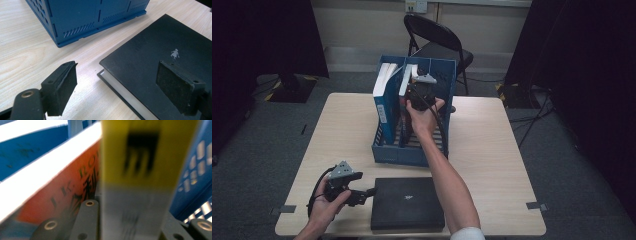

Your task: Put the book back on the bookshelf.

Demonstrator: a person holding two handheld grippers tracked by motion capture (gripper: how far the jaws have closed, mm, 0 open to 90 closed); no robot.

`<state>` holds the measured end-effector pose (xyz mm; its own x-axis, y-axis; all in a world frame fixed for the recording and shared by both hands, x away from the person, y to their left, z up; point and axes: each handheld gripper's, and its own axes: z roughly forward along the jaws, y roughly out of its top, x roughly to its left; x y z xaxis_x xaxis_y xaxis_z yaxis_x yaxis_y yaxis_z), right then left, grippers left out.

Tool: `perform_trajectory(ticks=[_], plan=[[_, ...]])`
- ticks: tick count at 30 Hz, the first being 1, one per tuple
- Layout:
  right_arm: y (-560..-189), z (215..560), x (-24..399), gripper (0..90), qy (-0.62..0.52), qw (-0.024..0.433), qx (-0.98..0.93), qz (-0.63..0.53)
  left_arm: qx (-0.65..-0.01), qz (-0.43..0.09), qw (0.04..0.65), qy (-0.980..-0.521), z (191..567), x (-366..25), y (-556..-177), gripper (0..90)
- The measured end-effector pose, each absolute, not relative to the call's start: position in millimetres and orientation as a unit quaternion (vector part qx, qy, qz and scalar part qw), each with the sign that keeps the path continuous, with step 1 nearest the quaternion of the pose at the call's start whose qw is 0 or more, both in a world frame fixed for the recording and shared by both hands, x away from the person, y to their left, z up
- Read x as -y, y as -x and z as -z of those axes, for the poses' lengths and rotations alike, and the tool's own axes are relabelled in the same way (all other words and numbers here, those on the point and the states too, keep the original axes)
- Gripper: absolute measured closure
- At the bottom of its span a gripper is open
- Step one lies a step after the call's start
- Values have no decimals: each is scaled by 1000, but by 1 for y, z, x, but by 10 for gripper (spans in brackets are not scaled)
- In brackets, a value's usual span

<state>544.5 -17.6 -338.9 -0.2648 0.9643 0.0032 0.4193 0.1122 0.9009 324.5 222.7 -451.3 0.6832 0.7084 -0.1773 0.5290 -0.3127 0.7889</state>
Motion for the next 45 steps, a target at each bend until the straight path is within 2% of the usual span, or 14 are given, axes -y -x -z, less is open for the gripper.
perform_trajectory(ticks=[6,10,27,33,39,41,43,45], plan=[[-544,362,18,734,-516,319,-674,-422,-383,-102,443,-804,451,-222,-324,167],[-543,363,17,729,-514,323,-673,-422,-386,-95,443,-804,452,-222,-325,171],[-501,377,31,584,-470,293,-699,-452,-383,-96,439,-807,452,-218,-324,170],[-492,381,40,510,-452,267,-713,-464,-385,-96,439,-806,453,-219,-324,170],[-490,388,42,503,-452,250,-727,-453,-384,-96,436,-808,453,-218,-324,171],[-492,389,41,537,-456,253,-726,-449,-382,-97,437,-808,452,-217,-323,171],[-493,389,39,649,-458,263,-726,-441,-382,-96,436,-809,453,-216,-323,171],[-494,388,39,708,-467,270,-721,-435,-381,-97,436,-810,453,-217,-324,171]])
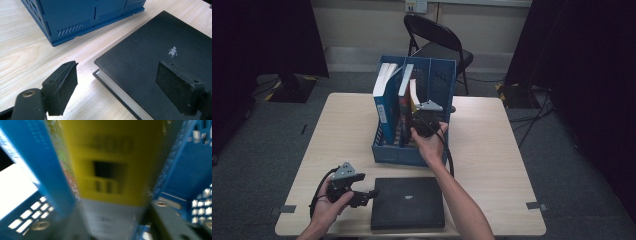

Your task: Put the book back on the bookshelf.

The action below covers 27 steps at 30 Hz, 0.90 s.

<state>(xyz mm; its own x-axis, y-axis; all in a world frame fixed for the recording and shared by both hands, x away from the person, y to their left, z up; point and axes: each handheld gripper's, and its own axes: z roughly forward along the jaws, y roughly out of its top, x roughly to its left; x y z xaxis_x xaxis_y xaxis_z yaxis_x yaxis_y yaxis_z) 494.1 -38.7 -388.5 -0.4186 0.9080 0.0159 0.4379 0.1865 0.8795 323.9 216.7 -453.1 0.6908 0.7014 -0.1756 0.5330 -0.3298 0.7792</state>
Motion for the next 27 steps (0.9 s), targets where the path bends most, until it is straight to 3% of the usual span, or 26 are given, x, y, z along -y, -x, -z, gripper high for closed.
perform_trajectory(ticks=[4,19,27], plan=[[-497,386,41,758,-482,287,-705,-433,-385,-96,436,-808,454,-217,-324,172],[-524,382,33,760,-510,322,-662,-446,-385,-97,436,-807,454,-218,-323,172],[-530,387,29,745,-503,318,-674,-438,-384,-95,434,-809,454,-219,-324,173]])
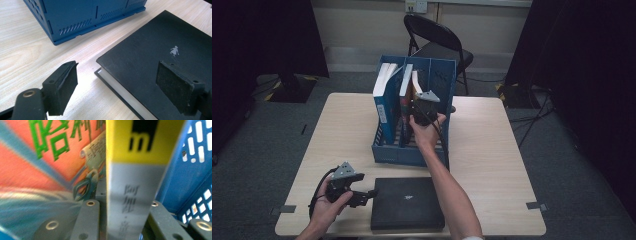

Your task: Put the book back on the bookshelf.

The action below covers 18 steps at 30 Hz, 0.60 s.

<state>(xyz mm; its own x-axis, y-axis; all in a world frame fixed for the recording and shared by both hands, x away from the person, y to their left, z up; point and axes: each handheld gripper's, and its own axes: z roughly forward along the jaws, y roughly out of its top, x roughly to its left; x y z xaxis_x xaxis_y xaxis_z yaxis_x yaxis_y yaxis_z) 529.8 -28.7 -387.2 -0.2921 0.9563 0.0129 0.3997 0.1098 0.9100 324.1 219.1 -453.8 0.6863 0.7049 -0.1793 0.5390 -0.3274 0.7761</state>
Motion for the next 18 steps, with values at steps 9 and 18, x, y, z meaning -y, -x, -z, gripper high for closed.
perform_trajectory(ticks=[9,18], plan=[[-519,389,28,634,-481,293,-700,-438,-382,-97,433,-811,454,-216,-323,173],[-492,386,48,480,-453,250,-719,-463,-384,-99,433,-809,454,-217,-324,173]])
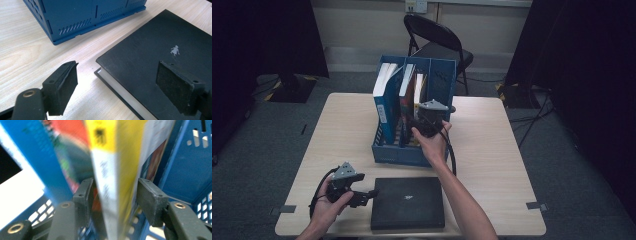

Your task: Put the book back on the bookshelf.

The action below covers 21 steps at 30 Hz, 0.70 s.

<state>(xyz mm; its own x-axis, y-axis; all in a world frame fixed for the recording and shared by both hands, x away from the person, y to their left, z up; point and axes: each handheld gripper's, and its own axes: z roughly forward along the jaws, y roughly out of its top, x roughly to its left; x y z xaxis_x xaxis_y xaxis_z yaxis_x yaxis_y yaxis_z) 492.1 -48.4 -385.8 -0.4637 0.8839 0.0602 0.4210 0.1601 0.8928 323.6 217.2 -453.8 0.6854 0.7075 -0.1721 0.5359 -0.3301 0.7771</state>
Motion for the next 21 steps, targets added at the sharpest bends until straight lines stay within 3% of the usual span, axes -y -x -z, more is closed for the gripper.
perform_trajectory(ticks=[3,7,21], plan=[[-484,387,52,487,-444,242,-728,-464,-381,-99,432,-811,454,-216,-324,173],[-476,393,57,642,-445,217,-732,-468,-379,-98,432,-813,453,-215,-323,173],[-493,400,52,711,-446,229,-750,-431,-380,-100,433,-811,453,-216,-323,173]])
